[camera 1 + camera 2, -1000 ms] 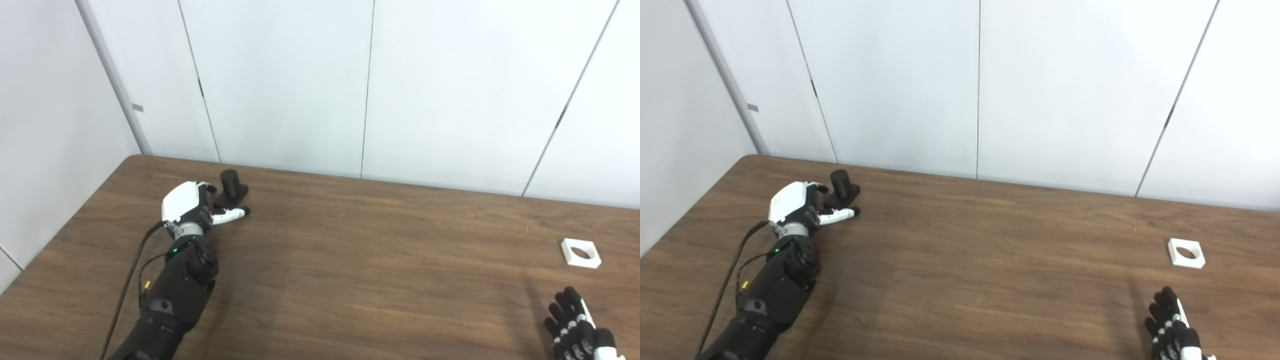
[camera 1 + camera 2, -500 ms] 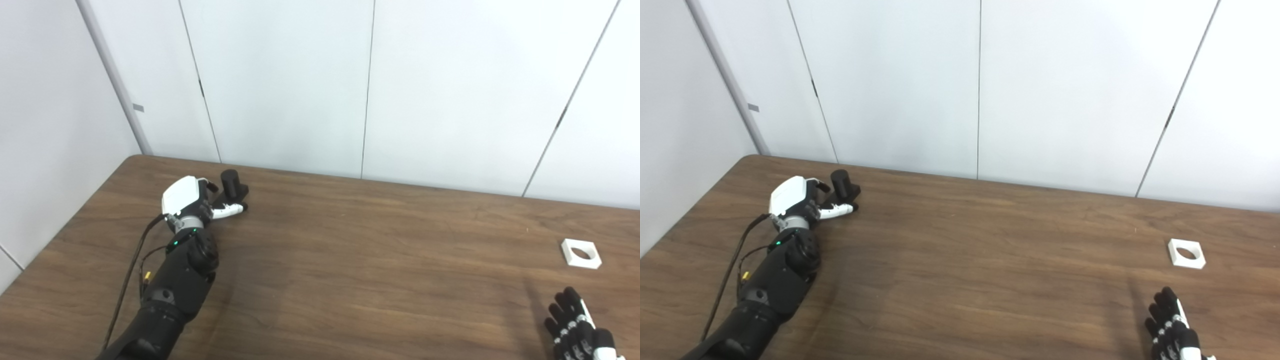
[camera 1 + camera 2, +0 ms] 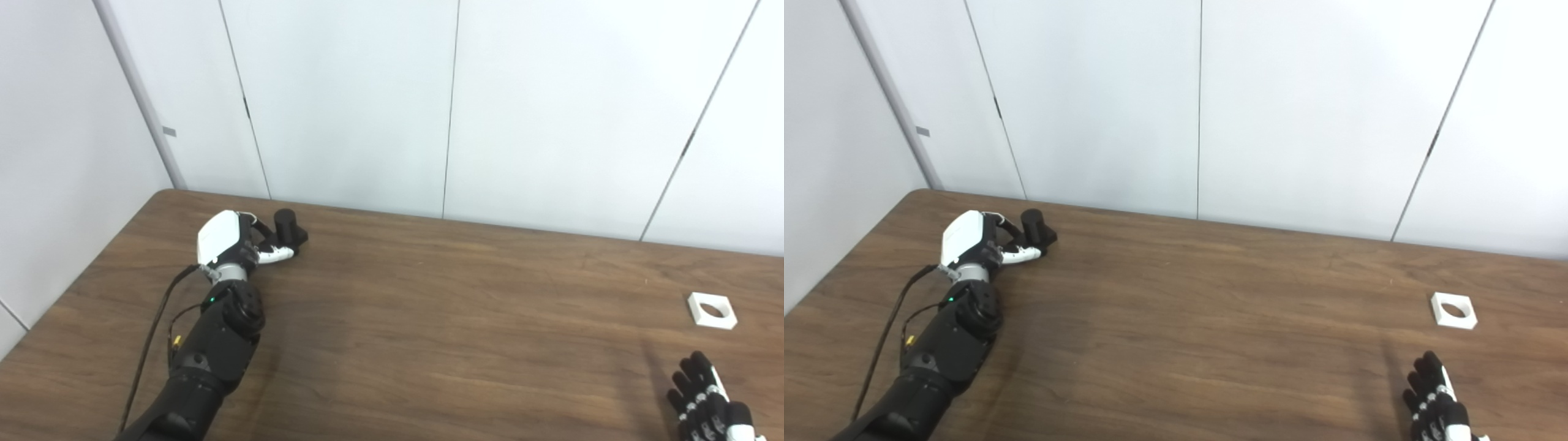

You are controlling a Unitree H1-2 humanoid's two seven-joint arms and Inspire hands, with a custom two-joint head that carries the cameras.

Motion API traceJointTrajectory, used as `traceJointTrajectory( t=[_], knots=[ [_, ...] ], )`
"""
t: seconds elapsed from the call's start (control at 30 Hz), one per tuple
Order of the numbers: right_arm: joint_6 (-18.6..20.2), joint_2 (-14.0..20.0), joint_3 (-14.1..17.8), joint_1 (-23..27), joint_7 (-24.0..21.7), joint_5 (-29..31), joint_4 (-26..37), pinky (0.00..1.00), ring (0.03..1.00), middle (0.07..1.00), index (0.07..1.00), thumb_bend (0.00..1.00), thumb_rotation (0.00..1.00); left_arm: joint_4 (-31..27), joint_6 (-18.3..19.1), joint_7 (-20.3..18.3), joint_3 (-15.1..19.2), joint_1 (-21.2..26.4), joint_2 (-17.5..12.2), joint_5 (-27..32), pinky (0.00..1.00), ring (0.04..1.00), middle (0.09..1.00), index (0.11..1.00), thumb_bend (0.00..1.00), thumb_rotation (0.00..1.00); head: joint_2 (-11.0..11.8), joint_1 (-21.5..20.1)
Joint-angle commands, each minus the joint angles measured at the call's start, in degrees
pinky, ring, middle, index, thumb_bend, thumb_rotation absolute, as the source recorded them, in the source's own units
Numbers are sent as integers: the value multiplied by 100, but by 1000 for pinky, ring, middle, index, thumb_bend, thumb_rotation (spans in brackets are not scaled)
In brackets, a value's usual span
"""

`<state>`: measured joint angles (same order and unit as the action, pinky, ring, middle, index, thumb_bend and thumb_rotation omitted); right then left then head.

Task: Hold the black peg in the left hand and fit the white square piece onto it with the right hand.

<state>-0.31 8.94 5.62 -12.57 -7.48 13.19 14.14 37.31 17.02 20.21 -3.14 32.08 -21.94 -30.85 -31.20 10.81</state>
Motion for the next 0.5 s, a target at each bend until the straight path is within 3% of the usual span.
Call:
traceJointTrajectory(
  t=[0.0, 0.47],
  knots=[
    [30, -8, -3, -27, -7, 26, 125, 1000, 1000, 1000, 1000, 614, 1000, -7, -103, 81, -31, 197, -112, 1, 808, 860, 773, 484, 521, 43, -13, -1],
    [47, -6, 5, -41, 34, -16, 157, 1000, 1000, 1000, 1000, 612, 1000, -121, 7, -118, -293, 142, -226, -114, 754, 834, 750, 482, 521, 43, -60, -33]
  ],
)
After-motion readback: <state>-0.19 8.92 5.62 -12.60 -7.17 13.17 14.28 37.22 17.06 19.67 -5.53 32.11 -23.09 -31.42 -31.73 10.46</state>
